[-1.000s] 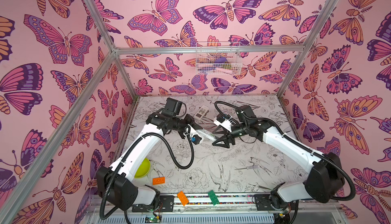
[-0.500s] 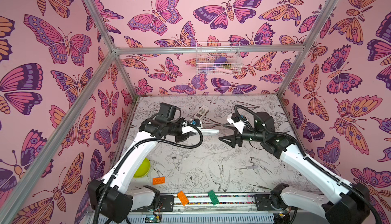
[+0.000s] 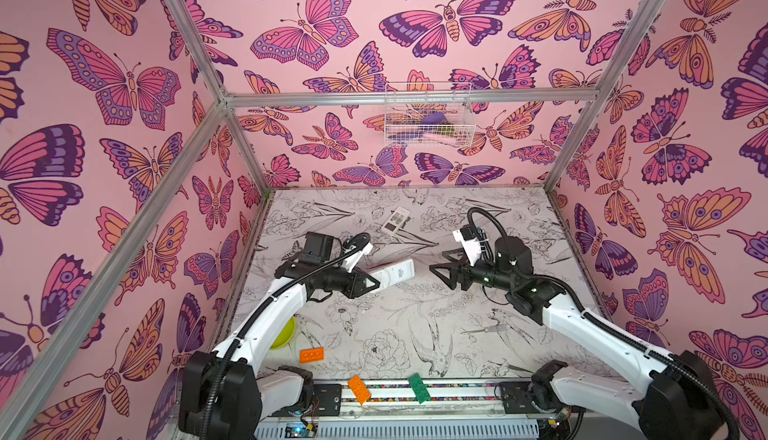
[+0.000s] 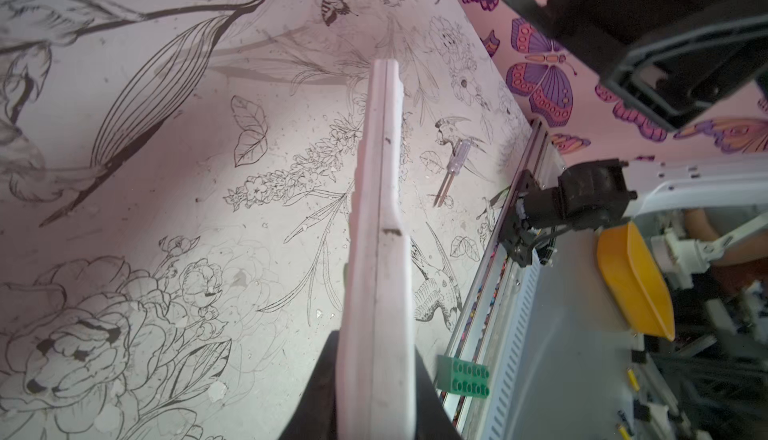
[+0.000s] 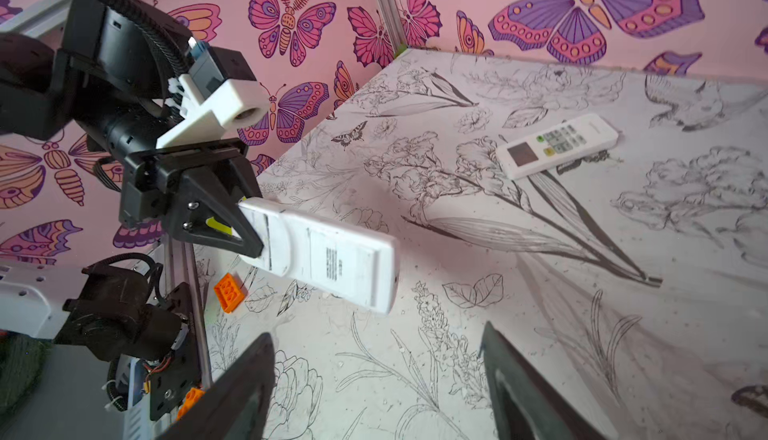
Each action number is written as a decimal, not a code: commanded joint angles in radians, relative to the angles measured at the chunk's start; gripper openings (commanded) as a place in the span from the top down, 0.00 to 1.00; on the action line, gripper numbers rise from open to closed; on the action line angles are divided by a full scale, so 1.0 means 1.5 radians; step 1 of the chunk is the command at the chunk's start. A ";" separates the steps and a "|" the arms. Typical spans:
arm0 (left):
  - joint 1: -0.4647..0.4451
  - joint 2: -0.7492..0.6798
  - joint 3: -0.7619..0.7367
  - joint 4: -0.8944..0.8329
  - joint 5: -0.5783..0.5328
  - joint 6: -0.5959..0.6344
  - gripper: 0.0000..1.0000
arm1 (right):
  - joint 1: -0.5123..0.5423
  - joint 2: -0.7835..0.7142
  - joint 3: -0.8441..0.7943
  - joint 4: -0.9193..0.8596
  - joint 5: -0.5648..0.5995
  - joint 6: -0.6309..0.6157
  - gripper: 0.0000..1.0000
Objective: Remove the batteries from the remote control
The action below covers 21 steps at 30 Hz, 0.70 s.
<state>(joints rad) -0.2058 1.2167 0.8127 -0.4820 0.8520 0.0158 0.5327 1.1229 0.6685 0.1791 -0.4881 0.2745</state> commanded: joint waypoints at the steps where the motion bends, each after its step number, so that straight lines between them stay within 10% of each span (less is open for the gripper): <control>1: 0.033 -0.026 -0.051 0.186 0.066 -0.179 1.00 | 0.007 0.019 -0.021 0.096 0.027 0.109 0.22; 21: -0.046 0.030 -0.114 0.322 0.137 -0.173 1.00 | 0.025 0.240 0.033 0.241 -0.192 0.189 0.27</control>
<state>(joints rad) -0.2726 1.2598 0.6479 -0.0620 1.0092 -0.2317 0.5655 1.4574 0.6743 0.4709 -0.6621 0.5331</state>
